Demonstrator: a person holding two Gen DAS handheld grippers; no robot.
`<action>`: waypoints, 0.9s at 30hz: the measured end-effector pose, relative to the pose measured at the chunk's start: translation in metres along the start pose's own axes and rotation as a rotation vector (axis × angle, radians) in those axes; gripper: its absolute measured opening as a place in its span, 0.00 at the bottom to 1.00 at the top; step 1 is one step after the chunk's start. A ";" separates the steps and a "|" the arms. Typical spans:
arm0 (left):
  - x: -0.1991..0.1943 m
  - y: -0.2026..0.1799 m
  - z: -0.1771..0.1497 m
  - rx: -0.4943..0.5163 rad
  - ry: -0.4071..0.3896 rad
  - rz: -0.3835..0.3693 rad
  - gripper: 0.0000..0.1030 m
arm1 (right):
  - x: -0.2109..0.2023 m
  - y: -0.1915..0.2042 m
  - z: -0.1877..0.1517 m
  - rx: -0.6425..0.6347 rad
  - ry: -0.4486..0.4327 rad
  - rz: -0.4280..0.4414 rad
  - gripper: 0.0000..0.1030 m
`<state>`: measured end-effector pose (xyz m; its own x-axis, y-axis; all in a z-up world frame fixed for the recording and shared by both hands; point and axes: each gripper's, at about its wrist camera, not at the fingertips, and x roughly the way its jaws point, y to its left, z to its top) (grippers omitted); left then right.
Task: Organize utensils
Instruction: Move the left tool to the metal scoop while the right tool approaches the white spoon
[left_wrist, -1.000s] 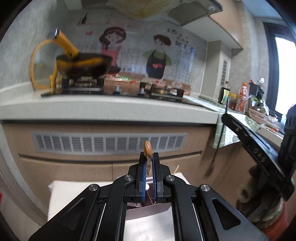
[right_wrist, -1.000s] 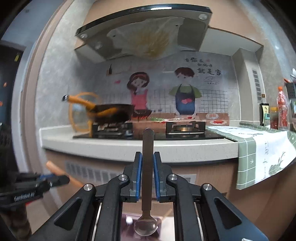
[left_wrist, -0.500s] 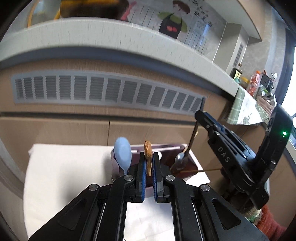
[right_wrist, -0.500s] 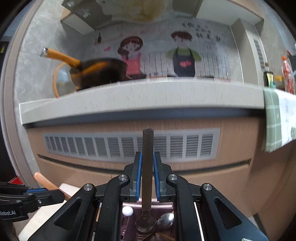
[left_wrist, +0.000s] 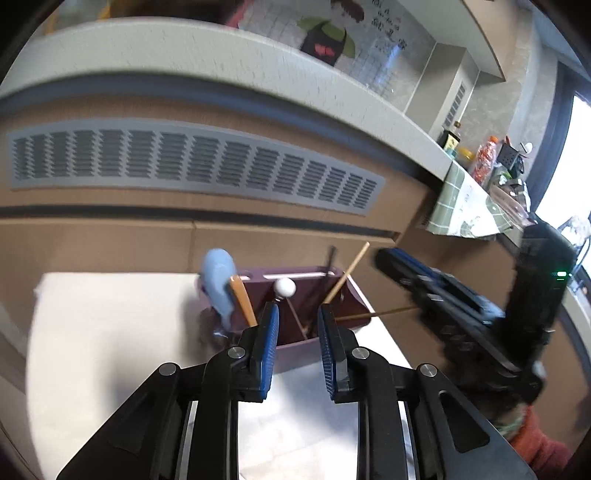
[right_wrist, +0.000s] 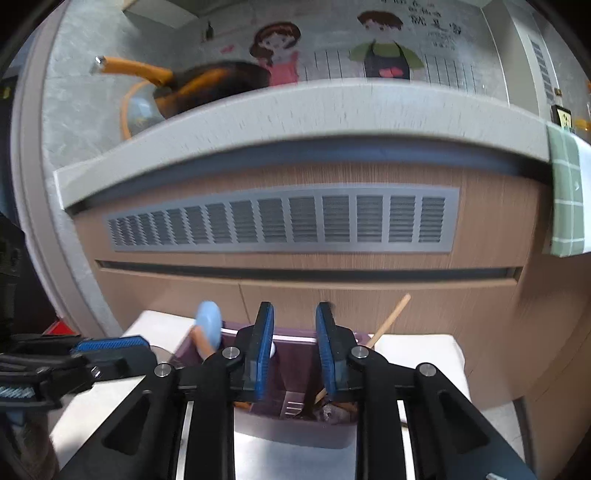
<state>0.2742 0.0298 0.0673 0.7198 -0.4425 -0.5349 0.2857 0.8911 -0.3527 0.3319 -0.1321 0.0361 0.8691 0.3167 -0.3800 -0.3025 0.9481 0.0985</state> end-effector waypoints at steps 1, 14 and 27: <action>-0.007 -0.002 -0.005 0.009 -0.016 0.009 0.22 | -0.009 0.000 0.000 0.000 -0.009 0.008 0.22; 0.058 0.020 -0.098 0.030 0.338 -0.011 0.22 | -0.094 -0.041 -0.137 -0.045 0.309 0.061 0.24; 0.071 0.068 -0.120 -0.084 0.419 -0.016 0.22 | -0.087 -0.075 -0.199 0.127 0.444 0.050 0.41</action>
<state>0.2690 0.0468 -0.0868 0.3911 -0.4746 -0.7886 0.2296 0.8800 -0.4158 0.2006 -0.2366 -0.1211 0.5942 0.3455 -0.7263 -0.2652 0.9367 0.2286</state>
